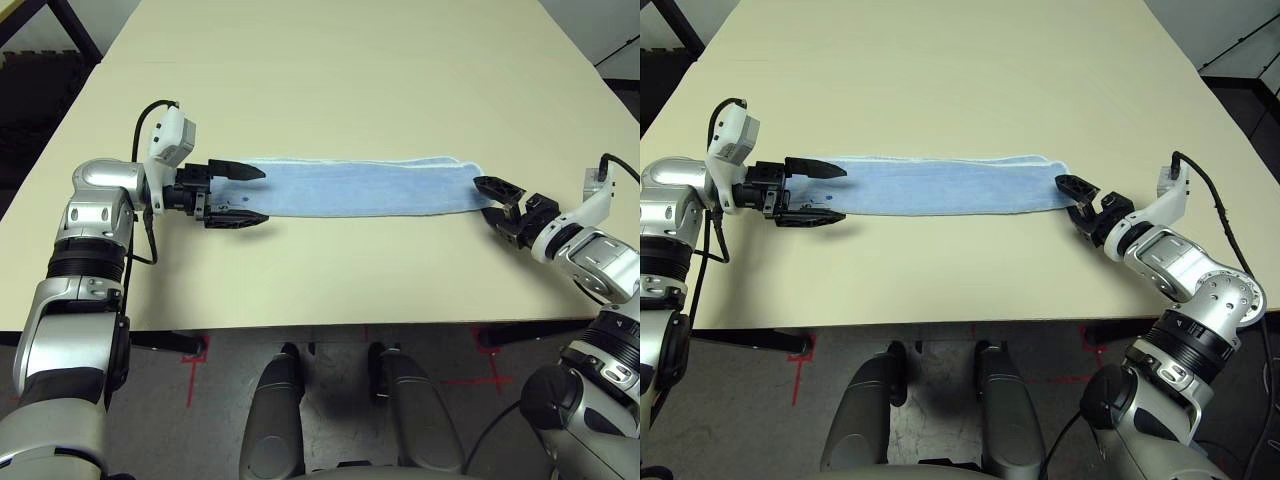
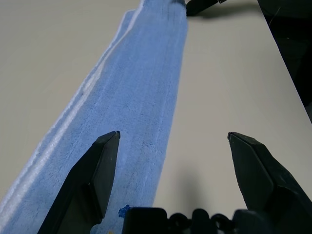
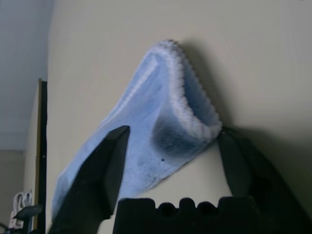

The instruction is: Fold the towel and set it aside.

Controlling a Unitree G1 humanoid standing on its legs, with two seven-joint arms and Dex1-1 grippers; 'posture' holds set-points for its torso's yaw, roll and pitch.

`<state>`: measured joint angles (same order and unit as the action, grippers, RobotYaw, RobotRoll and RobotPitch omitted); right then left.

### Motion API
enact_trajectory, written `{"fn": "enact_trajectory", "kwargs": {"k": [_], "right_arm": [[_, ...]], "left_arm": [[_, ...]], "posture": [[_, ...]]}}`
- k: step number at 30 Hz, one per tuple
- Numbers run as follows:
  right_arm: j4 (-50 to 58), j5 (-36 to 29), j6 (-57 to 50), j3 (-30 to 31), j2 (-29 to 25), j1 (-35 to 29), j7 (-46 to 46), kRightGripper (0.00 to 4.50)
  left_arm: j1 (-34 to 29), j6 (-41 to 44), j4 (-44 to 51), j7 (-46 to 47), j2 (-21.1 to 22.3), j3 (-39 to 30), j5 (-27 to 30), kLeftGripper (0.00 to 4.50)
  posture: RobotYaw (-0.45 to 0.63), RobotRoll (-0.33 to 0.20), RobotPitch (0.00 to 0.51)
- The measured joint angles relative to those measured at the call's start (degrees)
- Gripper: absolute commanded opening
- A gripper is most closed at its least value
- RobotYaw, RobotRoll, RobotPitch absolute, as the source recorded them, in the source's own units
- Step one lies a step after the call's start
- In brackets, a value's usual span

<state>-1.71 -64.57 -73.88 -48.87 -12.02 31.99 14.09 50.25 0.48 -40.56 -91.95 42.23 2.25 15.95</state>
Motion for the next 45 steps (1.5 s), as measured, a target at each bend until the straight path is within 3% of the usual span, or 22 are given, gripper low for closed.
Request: {"fn": "enact_trajectory", "kwargs": {"k": [6, 8, 18, 45], "right_arm": [[-0.11, -0.07, 2.79, 1.26, 0.19, -1.38, 1.66, 0.56], [0.37, -0.86, 3.15, 1.92, 0.10, -1.34, 1.91, 0.03], [-0.17, -2.22, 6.59, 3.55, -1.32, -2.34, 2.53, 0.03], [-3.12, -2.27, 18.23, 3.44, -12.03, -7.67, -3.07, 0.03]], "left_arm": [[0.01, 0.01, 0.00, 0.00, 0.23, 0.54, 0.00, 4.50], [0.05, 0.03, 0.00, 0.00, 0.29, 0.70, 0.00, 4.50], [0.13, 0.06, -0.01, 0.00, 0.34, 1.10, 0.00, 4.50], [1.18, -2.84, -3.38, 1.29, -0.87, -2.23, -0.27, 4.50]], "posture": [[-0.04, 0.000, 0.251], [-0.04, 0.000, 0.251], [-0.04, 0.000, 0.247], [-0.05, 0.000, 0.231]]}}
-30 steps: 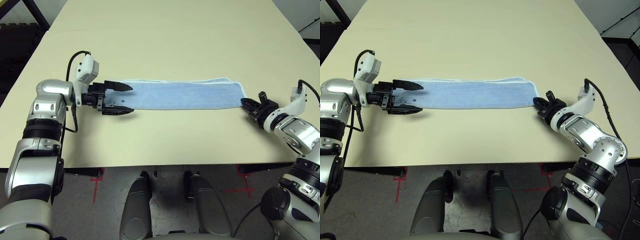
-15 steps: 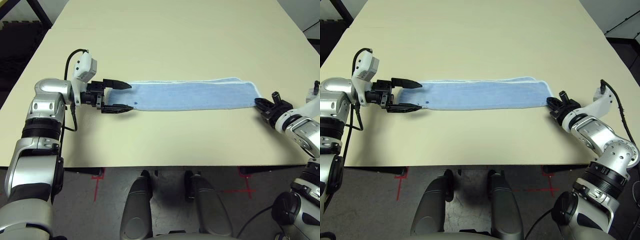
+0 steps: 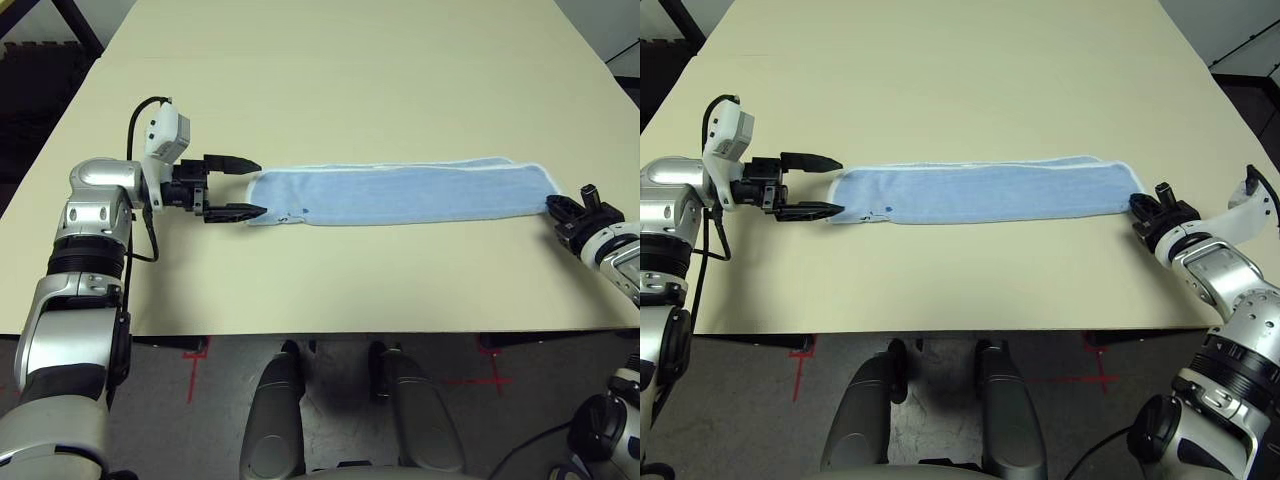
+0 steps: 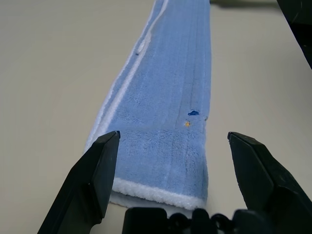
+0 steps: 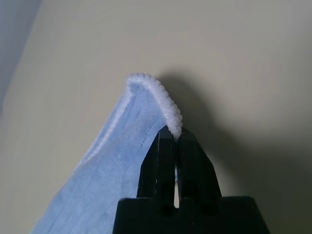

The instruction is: Fold the towel and set it aside.

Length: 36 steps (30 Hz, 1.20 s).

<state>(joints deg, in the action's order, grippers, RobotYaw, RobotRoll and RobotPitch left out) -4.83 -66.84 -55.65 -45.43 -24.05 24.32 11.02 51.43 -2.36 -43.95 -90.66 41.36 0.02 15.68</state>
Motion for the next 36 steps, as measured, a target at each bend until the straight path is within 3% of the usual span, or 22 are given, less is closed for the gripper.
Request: {"fn": "enact_trajectory", "kwargs": {"k": [3, 8, 12, 17, 21, 26, 36], "right_arm": [[0.50, 0.22, 0.54, 2.27, -0.85, -0.29, -4.21, 0.03], [6.78, -0.09, 1.95, 7.17, -2.51, -2.37, -18.85, 0.03], [9.63, -0.62, 2.63, 10.12, -2.74, -2.38, -24.10, 0.03], [15.12, 0.19, 0.74, 19.24, -6.55, -2.28, -30.75, 0.03], [16.89, 6.71, 0.47, 28.05, -11.03, -2.38, -34.85, 0.03], [16.94, 13.42, 1.90, 33.10, -13.06, -2.37, -37.84, 0.03], [17.93, 18.39, 2.23, 37.83, -9.07, -0.52, -38.38, 0.03]], "left_arm": [[0.00, -0.34, 0.07, -0.36, -0.58, -0.18, 0.17, 4.50], [-0.26, -1.32, 0.29, -0.99, -1.09, -0.15, 0.31, 4.50], [-0.63, -1.25, 0.31, -1.26, -1.02, -0.02, 0.34, 4.50], [-0.61, -0.99, 0.49, -1.27, -0.95, 0.22, 0.42, 4.50], [-0.61, -0.56, 0.58, -1.28, -0.95, 0.48, 0.42, 4.50], [-0.61, -0.22, 0.67, -1.28, -0.96, 0.49, 0.43, 4.50], [-0.63, 0.21, 1.12, -1.29, -0.99, 0.48, 0.43, 4.50]], "posture": [[-0.05, 0.000, 0.230], [-0.05, 0.000, 0.230], [-0.05, 0.000, 0.229], [-0.04, 0.000, 0.227], [-0.04, 0.000, 0.228], [-0.03, 0.000, 0.228], [-0.03, 0.000, 0.230]]}}
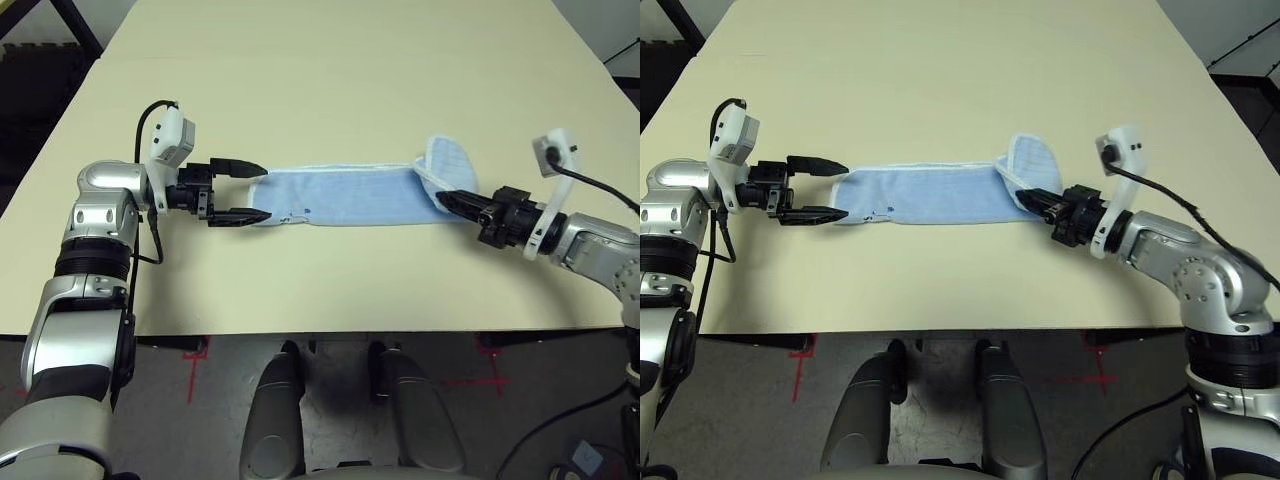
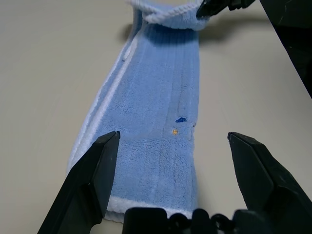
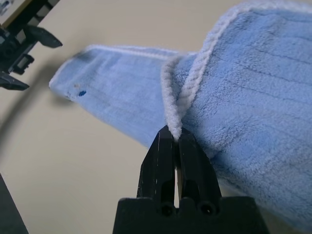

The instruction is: Fold the towel and set it aside.

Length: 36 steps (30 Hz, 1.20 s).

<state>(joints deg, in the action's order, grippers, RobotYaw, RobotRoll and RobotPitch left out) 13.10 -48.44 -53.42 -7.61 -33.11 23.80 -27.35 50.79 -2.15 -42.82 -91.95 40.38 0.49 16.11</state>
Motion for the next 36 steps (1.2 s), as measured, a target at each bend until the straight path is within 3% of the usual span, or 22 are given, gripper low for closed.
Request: {"fn": "enact_trajectory", "kwargs": {"k": [10, 14, 23, 30, 35, 36], "right_arm": [[0.24, 7.50, 0.05, 5.51, 4.43, 1.87, 3.12, 0.03], [0.24, 10.06, 0.12, 7.30, 4.52, 1.78, 2.76, 1.12], [1.05, 13.51, 10.94, 9.25, -0.43, 3.60, -11.92, 4.45], [-2.53, 16.34, 25.62, 8.48, -2.83, 6.56, -23.45, 4.45], [-20.27, 22.09, 41.22, 6.09, -3.49, 11.00, -29.30, 4.45], [-23.04, 22.88, 43.35, 6.02, -3.43, 11.51, -30.22, 4.29]], "left_arm": [[0.01, 0.14, 0.04, 0.00, -0.03, 0.01, -0.04, 4.50], [0.01, 0.17, 0.09, 0.00, -0.03, 0.03, -0.04, 4.50], [0.01, 0.21, 0.51, 0.00, -0.01, 0.17, -0.15, 4.50], [0.02, 0.21, 0.74, -0.01, 0.00, 0.31, -0.16, 4.50], [-0.03, 0.31, 1.45, -0.01, -0.06, 0.54, -0.17, 4.50], [-0.07, 0.39, 1.50, -0.02, -0.07, 0.54, -0.17, 4.50]], "posture": [[-0.03, 0.000, 0.230], [-0.03, 0.000, 0.228], [-0.04, 0.000, 0.216], [-0.04, 0.000, 0.213], [-0.03, 0.000, 0.214], [-0.03, 0.000, 0.214]]}}
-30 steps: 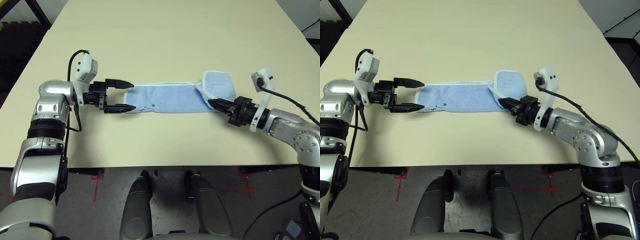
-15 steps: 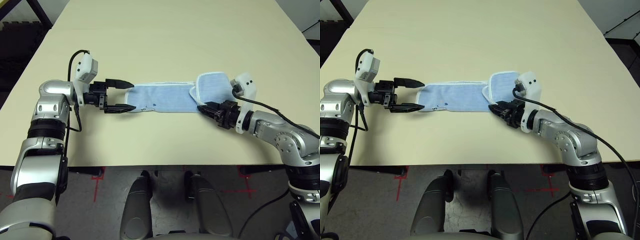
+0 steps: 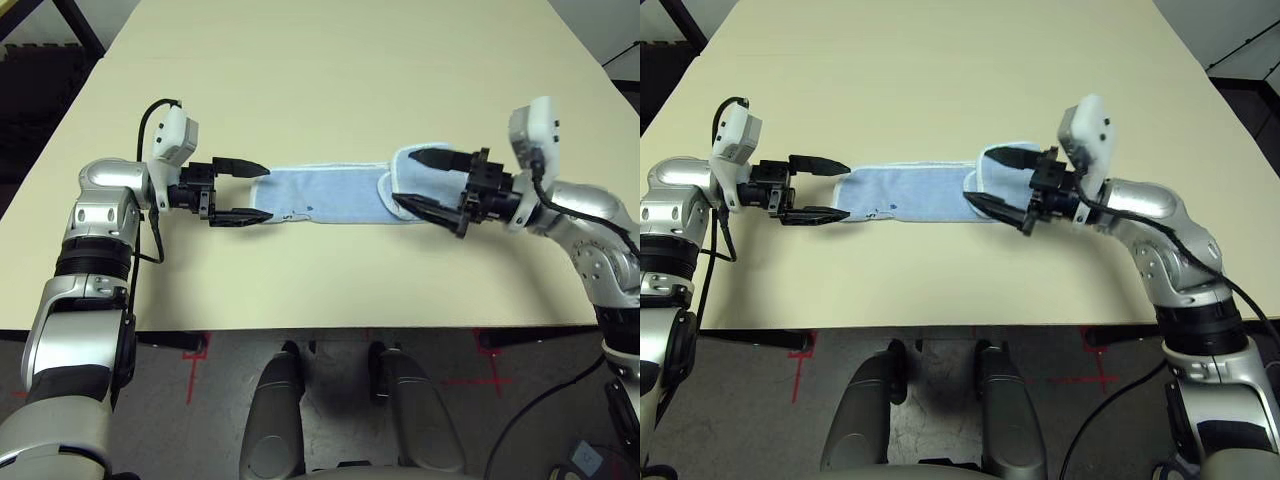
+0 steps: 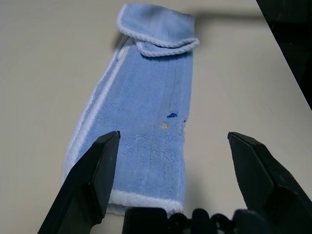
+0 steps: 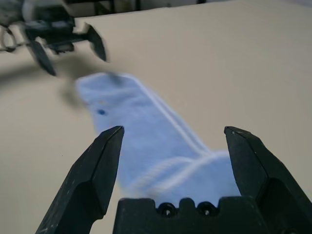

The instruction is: Fold the towel and set it aside.

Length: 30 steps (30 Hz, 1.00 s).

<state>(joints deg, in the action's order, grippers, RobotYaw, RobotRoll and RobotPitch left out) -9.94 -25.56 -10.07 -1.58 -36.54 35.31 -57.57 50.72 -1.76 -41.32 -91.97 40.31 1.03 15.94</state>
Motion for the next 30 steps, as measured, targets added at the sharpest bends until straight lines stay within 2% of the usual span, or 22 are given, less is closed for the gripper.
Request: {"fn": "enact_trajectory", "kwargs": {"k": [3, 6, 13, 22, 30], "right_arm": [[-8.73, 1.80, 5.67, 0.15, 1.42, 2.75, -3.87, 3.59], [-16.94, 3.76, 11.51, 0.25, 2.17, 5.12, -7.41, 2.43], [-28.61, 5.77, 19.62, 0.29, 3.19, 7.88, -13.04, 0.01], [-33.19, 6.82, 22.42, 0.14, 3.43, 11.17, -16.49, 0.01], [-42.72, 11.44, 27.27, 1.10, 8.13, 16.00, -16.20, 0.01]], "left_arm": [[-0.54, 0.55, 0.82, 0.01, -0.12, -0.09, 0.09, 4.50], [-0.91, 0.81, 2.09, 0.08, -0.68, -0.27, 0.20, 4.50], [-0.90, 0.80, 2.25, 0.43, -1.89, -1.06, 0.80, 4.50], [0.49, 0.43, 1.86, 0.45, -3.01, -1.08, 0.81, 4.50], [0.69, 0.43, 1.70, 0.40, -3.13, -1.06, 0.80, 4.50]], "posture": [[-0.02, 0.000, 0.216], [-0.01, 0.000, 0.220], [-0.01, 0.000, 0.225], [-0.01, 0.000, 0.229], [0.01, 0.000, 0.238]]}}
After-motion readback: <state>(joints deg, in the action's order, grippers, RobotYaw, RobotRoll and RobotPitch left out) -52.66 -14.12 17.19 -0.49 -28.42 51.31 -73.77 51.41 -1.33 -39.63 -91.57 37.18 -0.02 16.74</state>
